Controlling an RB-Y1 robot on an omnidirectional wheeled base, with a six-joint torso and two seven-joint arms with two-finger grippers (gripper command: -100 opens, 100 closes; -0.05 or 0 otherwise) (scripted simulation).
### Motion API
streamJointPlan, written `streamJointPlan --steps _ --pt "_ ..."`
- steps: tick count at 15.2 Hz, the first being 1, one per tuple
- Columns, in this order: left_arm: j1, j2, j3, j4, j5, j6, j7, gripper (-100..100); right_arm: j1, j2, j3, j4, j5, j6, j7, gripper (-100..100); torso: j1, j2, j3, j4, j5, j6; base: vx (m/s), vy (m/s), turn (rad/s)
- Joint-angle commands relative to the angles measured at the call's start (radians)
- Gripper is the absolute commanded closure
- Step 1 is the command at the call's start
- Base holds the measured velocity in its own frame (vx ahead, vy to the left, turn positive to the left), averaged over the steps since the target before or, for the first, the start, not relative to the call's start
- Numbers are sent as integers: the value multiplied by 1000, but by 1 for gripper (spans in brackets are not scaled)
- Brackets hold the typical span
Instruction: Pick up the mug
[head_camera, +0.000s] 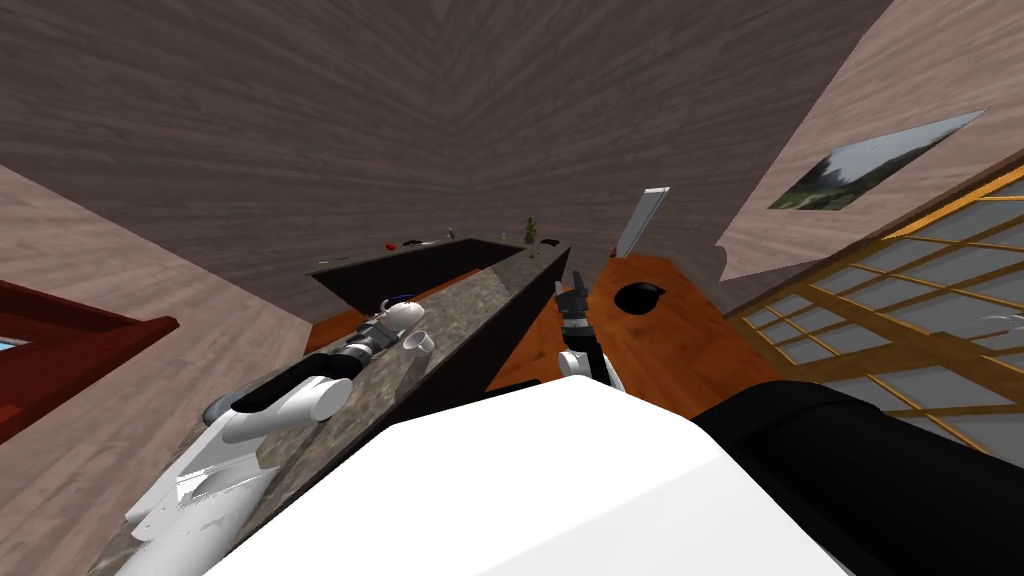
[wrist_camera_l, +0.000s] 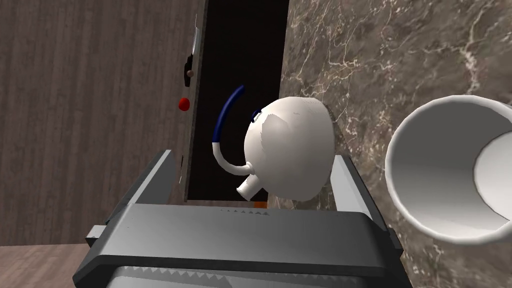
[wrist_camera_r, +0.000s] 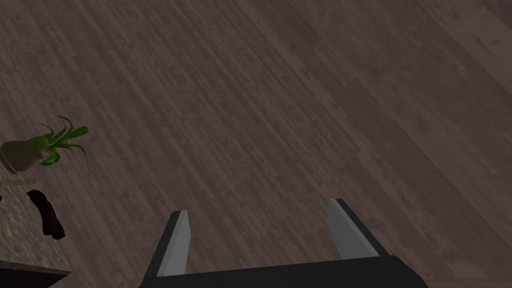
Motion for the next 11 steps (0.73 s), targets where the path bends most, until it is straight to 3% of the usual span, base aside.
streamJointPlan --steps 1,2,3,6,7,10,11 --pt "-7 15 6 8 15 50 13 -100 0 0 0 0 0 0 0 0 0 0 0 0 0 0 3 -11 -65" --pt "-7 15 6 8 15 63 13 -100 0 0 0 0 0 0 0 0 0 0 0 0 0 0 2 -7 0" --pt "-15 48 17 29 54 88 43 -100 0 0 0 0 0 0 0 0 0 0 0 0 0 -1 5 -18 -136" --pt "-15 48 17 29 54 142 43 -100 0 0 0 0 0 0 0 0 0 0 0 0 0 0 8 -11 -64" --pt "-21 81 28 51 93 175 73 -100 0 0 0 0 0 0 0 0 0 0 0 0 0 -1 9 -15 -120" --pt "-21 81 28 51 93 220 73 -100 0 0 0 0 0 0 0 0 0 0 0 0 0 0 10 -11 -72" --pt "-27 113 39 74 131 253 103 -100 0 0 0 0 0 0 0 0 0 0 0 0 0 -1 14 -14 -111"
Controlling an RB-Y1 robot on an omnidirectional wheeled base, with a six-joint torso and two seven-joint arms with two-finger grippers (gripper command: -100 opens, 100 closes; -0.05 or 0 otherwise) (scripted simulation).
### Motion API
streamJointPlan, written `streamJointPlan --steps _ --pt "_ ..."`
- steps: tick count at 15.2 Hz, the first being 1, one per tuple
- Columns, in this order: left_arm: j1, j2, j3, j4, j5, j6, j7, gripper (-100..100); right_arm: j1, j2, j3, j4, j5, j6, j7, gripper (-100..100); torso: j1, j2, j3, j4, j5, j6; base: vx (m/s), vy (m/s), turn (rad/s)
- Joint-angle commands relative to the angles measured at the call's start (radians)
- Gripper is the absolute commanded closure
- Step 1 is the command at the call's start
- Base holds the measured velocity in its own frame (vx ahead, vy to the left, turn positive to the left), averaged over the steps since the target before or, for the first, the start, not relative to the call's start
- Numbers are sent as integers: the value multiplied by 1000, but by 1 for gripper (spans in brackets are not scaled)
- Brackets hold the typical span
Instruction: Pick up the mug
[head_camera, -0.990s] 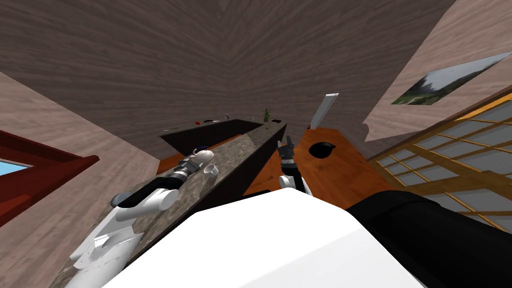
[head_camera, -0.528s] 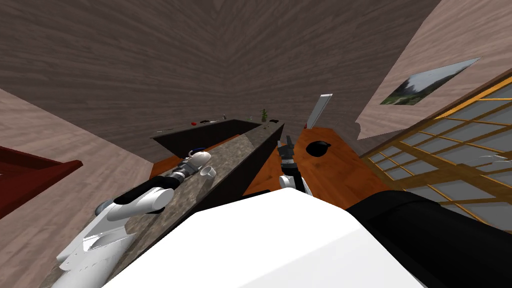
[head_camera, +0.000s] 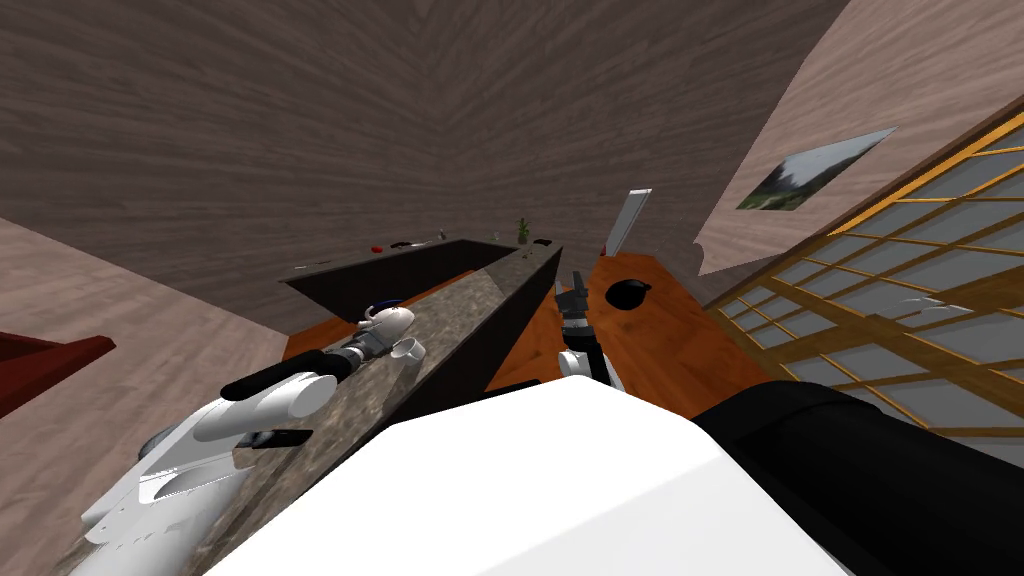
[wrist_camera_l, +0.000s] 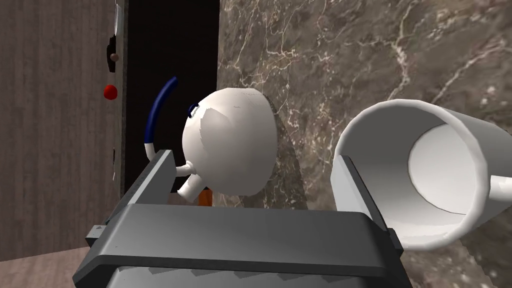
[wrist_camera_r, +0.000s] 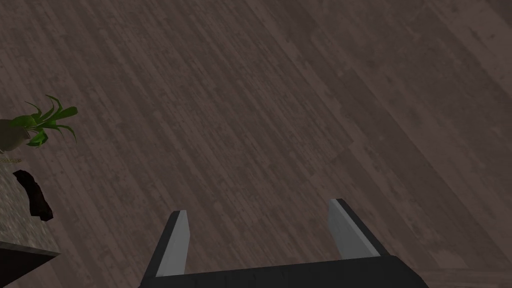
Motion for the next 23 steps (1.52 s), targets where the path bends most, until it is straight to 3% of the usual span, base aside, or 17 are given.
streamJointPlan --steps 1,3,4,7,8,11,12,14,15,18,19,22,23 --pt "-9 21 6 16 23 50 25 -100 0 0 0 0 0 0 0 0 0 0 0 0 0 0 19 -14 -146" --pt "-9 21 6 16 23 79 25 -100 0 0 0 0 0 0 0 0 0 0 0 0 0 0 12 -7 -42" --pt "-14 52 16 40 60 109 55 -100 0 0 0 0 0 0 0 0 0 0 0 0 0 -1 15 -15 -131" --pt "-14 52 16 40 60 156 55 -100 0 0 0 0 0 0 0 0 0 -1 0 0 0 0 17 -7 -63" --pt "-18 81 25 65 96 188 85 -100 0 0 0 0 0 0 0 0 0 0 0 0 0 -1 19 -12 -95" --pt "-18 81 25 65 96 232 85 -100 0 0 0 0 0 0 0 0 0 -1 0 0 0 0 19 -7 -75" --pt "-22 109 34 89 131 266 115 -100 0 0 0 0 0 0 0 0 0 0 0 0 0 -1 21 -4 -120" --pt "-22 109 34 89 131 307 115 -100 0 0 0 0 0 0 0 0 0 -1 -1 0 0 0 28 -2 -99" --pt "-25 136 42 115 164 330 145 -100 0 0 0 0 0 0 0 0 1 -1 -1 0 0 0 30 -4 -130" --pt "-25 136 42 115 164 379 145 -100 0 0 0 0 0 0 0 0 1 -1 -1 0 0 0 24 -1 -58" --pt "-28 161 49 140 195 407 174 -100 0 0 0 0 0 0 0 0 1 -1 0 0 0 -1 22 -1 -96" --pt "-28 161 49 140 195 449 174 -100 0 0 0 0 0 0 0 0 1 -1 -1 0 0 0 21 3 -68" --pt "-30 185 56 165 225 487 203 -100 0 0 0 0 0 0 0 0 1 -1 0 0 0 -1 26 -4 -112"
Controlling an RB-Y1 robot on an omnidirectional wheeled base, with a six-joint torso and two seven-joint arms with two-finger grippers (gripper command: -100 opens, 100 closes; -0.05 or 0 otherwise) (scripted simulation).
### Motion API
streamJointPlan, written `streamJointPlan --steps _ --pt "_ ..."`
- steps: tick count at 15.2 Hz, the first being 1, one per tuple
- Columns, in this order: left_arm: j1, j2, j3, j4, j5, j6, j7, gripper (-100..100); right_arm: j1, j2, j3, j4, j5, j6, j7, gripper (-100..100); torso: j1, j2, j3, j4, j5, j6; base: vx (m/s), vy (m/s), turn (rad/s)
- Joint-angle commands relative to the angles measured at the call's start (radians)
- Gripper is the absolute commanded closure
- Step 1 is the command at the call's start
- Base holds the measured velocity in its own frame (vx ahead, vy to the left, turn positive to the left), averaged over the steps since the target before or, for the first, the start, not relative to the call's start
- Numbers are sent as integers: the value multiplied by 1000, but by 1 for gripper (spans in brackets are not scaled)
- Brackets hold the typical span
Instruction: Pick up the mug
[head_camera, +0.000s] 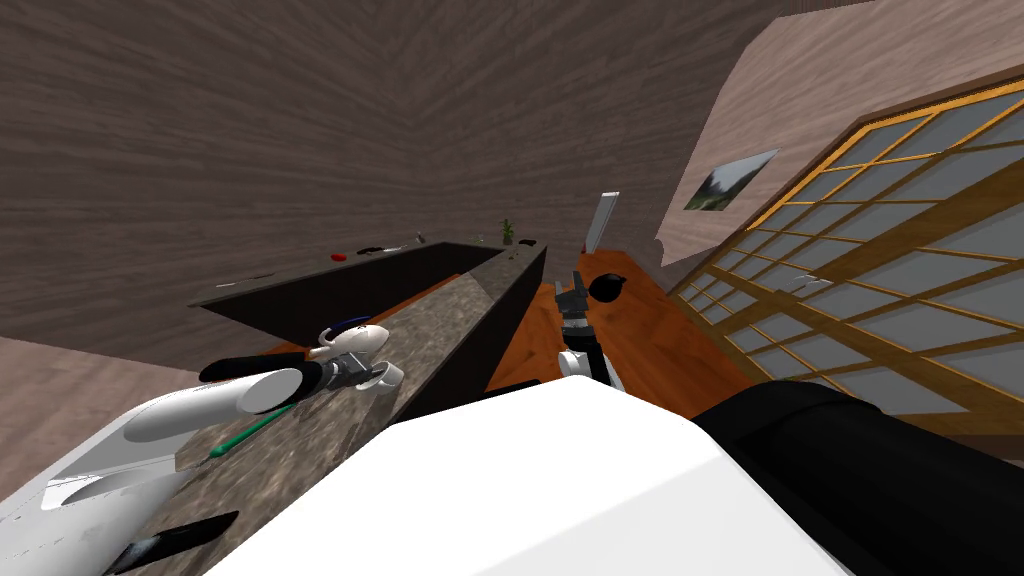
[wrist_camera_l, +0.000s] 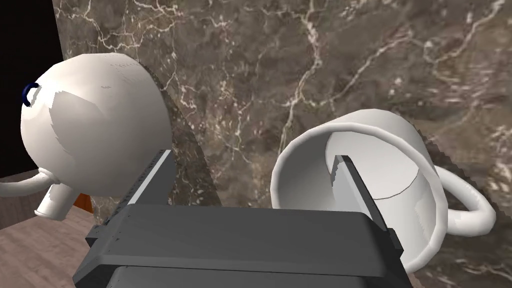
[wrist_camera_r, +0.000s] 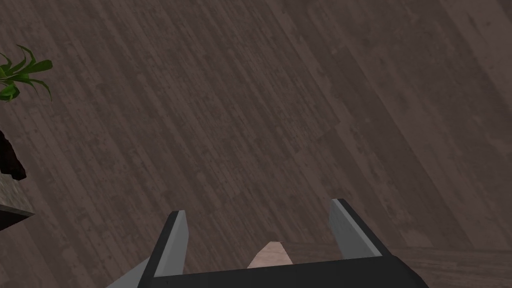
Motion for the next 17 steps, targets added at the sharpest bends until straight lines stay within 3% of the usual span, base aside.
streamJointPlan --steps 1,2,3,6,7,9,10,12,13,17 --pt "-3 16 4 15 20 50 23 -100 0 0 0 0 0 0 0 0 0 0 0 0 0 0 33 0 -133" --pt "-3 16 4 15 20 65 23 -100 0 0 0 0 0 0 0 0 0 0 0 0 0 0 25 5 -47" --pt "-5 37 11 40 48 90 51 -100 0 0 0 0 0 0 0 0 0 0 0 0 0 0 31 2 -100" --pt "-5 37 11 40 48 130 51 -100 0 0 0 0 0 0 0 0 0 -1 0 0 0 0 26 6 -53" --pt "-7 57 17 64 75 166 78 -100 0 0 0 0 0 0 0 0 0 0 0 0 0 -1 22 3 -94" --pt "-7 57 17 64 75 192 78 -100 0 0 0 0 0 0 0 0 0 0 0 0 0 0 26 7 -83" --pt "-8 75 22 87 100 221 103 -100 0 0 0 0 0 0 0 0 0 0 0 0 0 0 33 6 -101" --pt "-8 75 22 87 100 251 103 -100 0 0 0 0 0 0 0 0 1 -1 0 0 0 0 31 10 -70" --pt "-9 91 27 109 124 279 127 -100 0 0 0 0 0 0 0 0 1 -1 0 0 0 0 32 12 -105" --pt "-10 105 32 130 145 355 150 -100 0 0 0 0 0 0 0 0 0 -1 0 0 0 0 29 8 -77"
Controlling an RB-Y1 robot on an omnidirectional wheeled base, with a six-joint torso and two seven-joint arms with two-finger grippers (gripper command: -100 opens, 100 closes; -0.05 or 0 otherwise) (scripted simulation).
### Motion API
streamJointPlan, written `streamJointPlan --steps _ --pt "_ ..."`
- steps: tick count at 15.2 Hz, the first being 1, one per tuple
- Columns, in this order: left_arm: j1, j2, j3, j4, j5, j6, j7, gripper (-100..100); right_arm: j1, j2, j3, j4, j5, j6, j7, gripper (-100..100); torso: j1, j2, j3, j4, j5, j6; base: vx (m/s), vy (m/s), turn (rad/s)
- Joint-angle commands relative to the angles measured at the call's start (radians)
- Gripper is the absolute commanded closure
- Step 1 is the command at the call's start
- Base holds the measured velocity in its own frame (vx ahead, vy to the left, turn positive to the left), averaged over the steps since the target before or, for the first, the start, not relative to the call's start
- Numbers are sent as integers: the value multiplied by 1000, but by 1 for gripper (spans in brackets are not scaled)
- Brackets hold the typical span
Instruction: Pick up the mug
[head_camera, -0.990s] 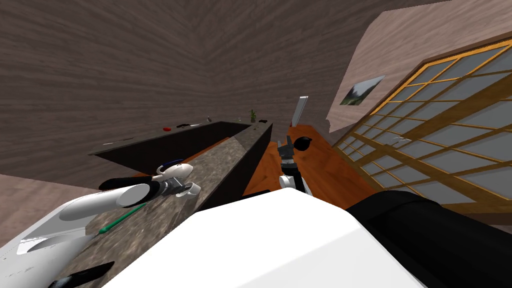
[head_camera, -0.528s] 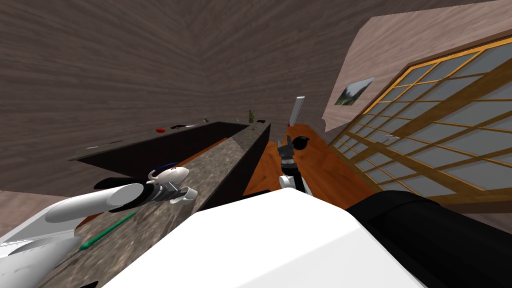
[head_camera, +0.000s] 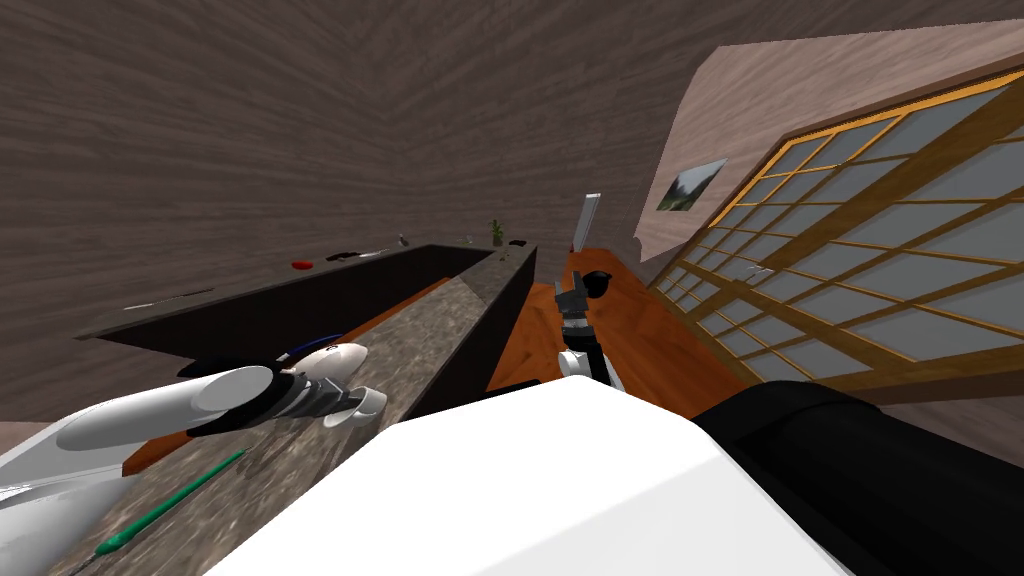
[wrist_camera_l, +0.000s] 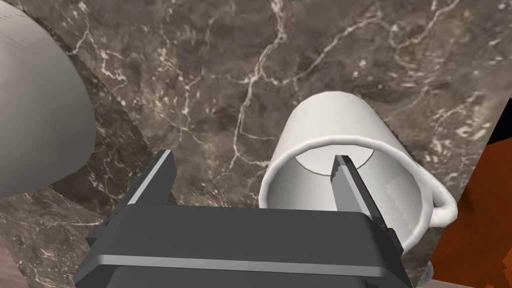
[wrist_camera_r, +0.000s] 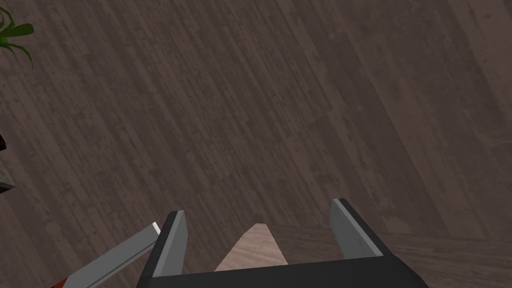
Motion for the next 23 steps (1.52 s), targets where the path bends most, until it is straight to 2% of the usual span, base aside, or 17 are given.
streamJointPlan --steps 1,2,3,4,8,13,14,15,18,19,20,23 --pt "0 5 2 6 8 31 11 -100 0 0 0 0 0 0 0 0 0 0 0 0 0 0 21 7 -30" --pt "-1 18 6 25 28 67 31 -100 0 0 0 0 0 0 0 0 0 0 0 0 0 0 26 3 -72" --pt "-1 18 6 25 28 77 31 -100 0 0 0 0 0 0 0 0 0 0 0 0 0 0 29 6 -82" --pt "-2 29 10 43 45 103 50 -100 0 0 0 0 0 0 0 0 0 0 0 0 0 0 1 7 -63" --pt "-3 47 16 72 73 183 82 -100 0 0 0 0 0 0 0 0 0 1 1 0 0 0 9 5 -73" --pt "-3 61 21 97 96 244 108 -100 0 0 0 0 0 0 0 0 0 2 1 0 0 0 5 3 -38" --pt "-2 57 21 91 90 225 97 -100 0 0 0 0 0 0 0 0 0 2 1 1 0 0 -1 4 -20" --pt "-3 40 6 120 69 202 80 -100 0 0 0 0 0 0 0 0 0 2 1 1 0 0 -3 -7 -24" --pt "-4 22 -9 147 48 175 60 -100 0 0 0 0 0 0 0 0 -1 3 1 1 0 0 -5 -15 -27" --pt "-5 31 -3 139 58 189 69 -100 0 0 0 0 0 0 0 0 -2 3 2 1 0 0 -4 -9 -8" --pt "-6 30 -5 143 55 184 64 100 0 0 0 0 0 0 0 0 -1 3 2 1 0 0 0 0 0" --pt "-6 30 -4 143 55 183 64 100 0 0 0 0 0 0 0 0 -1 3 1 0 0 0 0 0 0"
